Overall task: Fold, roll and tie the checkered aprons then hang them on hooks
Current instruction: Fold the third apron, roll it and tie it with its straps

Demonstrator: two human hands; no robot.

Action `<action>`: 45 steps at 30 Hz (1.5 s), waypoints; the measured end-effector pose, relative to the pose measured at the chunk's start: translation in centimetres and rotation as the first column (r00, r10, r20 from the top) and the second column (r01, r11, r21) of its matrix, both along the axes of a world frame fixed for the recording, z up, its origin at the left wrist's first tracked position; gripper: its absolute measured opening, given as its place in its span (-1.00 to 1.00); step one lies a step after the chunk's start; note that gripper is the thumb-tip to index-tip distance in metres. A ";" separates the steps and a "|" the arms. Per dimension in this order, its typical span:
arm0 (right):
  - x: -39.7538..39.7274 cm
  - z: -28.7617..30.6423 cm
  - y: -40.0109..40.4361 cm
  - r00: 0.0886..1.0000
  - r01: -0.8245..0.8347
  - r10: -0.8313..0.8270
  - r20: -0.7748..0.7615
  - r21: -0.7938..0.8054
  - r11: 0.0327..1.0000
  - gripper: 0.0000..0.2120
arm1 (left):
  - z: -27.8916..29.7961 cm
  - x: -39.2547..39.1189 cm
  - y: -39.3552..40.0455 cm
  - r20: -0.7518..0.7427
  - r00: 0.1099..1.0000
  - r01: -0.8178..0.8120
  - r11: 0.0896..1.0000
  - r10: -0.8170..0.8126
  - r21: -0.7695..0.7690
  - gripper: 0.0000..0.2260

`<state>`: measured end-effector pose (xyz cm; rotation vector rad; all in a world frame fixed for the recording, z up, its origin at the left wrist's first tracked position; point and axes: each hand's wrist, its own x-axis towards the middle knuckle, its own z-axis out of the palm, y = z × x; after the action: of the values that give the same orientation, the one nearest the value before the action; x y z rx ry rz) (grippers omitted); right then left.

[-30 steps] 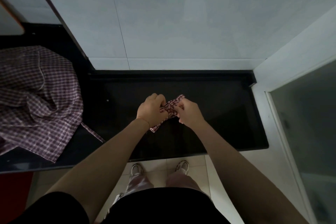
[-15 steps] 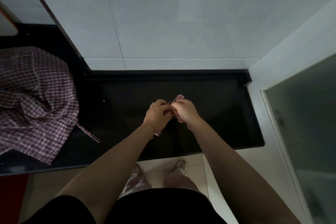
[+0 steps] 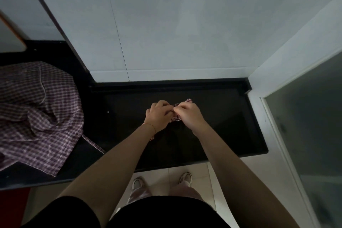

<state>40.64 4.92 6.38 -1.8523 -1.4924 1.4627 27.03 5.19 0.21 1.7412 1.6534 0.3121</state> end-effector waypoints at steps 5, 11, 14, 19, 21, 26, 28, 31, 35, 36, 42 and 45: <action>-0.2 3.4 0.3 0.999 -0.039 0.035 0.028 0.144 0.989 -0.79 | 3.0 -0.6 1.7 0.002 1.000 0.010 0.994 -0.010 0.107 -0.78; -0.6 8.3 1.4 0.999 0.033 -0.034 -0.002 0.292 0.956 -0.76 | 8.8 -0.5 3.9 -0.017 1.000 0.015 0.972 -0.012 0.234 -0.76; -0.2 11.9 2.2 0.989 0.136 -0.106 -0.101 0.366 0.921 -0.80 | 13.3 0.1 5.3 -0.059 0.997 0.057 0.942 -0.039 0.332 -0.74; 3.1 21.5 4.8 0.902 0.377 -0.199 -0.384 0.474 0.796 -0.72 | 23.3 2.0 6.8 -0.007 0.990 0.123 0.817 -0.144 0.563 -0.57; 4.6 24.9 5.6 0.889 0.402 -0.175 -0.424 0.535 0.743 -0.73 | 26.3 2.3 7.3 0.008 0.988 0.110 0.751 -0.152 0.651 -0.40; 9.4 31.4 6.5 0.889 0.435 -0.177 -0.422 0.659 0.614 -0.77 | 33.3 4.1 9.4 -0.075 0.987 0.149 0.630 -0.142 0.762 -0.48; 11.4 33.0 6.9 0.890 0.436 -0.171 -0.424 0.674 0.596 -0.79 | 35.6 5.7 9.8 -0.022 0.980 0.140 0.613 -0.196 0.778 -0.48; 14.5 34.3 8.3 0.931 0.364 -0.242 -0.275 0.769 0.525 -0.91 | 38.5 8.1 10.1 0.028 0.963 0.133 0.565 -0.267 0.814 -0.55; 17.7 36.2 9.8 0.990 0.025 -0.131 0.049 0.859 0.511 -0.60 | 41.4 11.1 10.8 0.022 0.939 0.176 0.535 -0.344 0.826 -0.60; 18.3 36.7 9.8 0.996 -0.021 -0.060 0.063 0.843 0.538 -0.58 | 42.1 11.8 11.0 0.022 0.935 0.180 0.528 -0.353 0.830 -0.62; 21.7 39.2 11.6 0.990 -0.133 0.105 0.091 0.830 0.541 -0.78 | 46.2 14.2 12.4 0.092 0.932 0.109 0.515 -0.349 0.850 -0.68; 21.8 40.5 12.9 0.991 -0.137 0.057 0.125 0.871 0.472 -0.84 | 47.6 14.6 12.8 0.111 0.938 0.079 0.511 -0.330 0.856 -0.68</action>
<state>62.45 17.87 46.86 -1.1502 -1.8894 0.3927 41.65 17.95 47.82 2.4186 1.0938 1.3672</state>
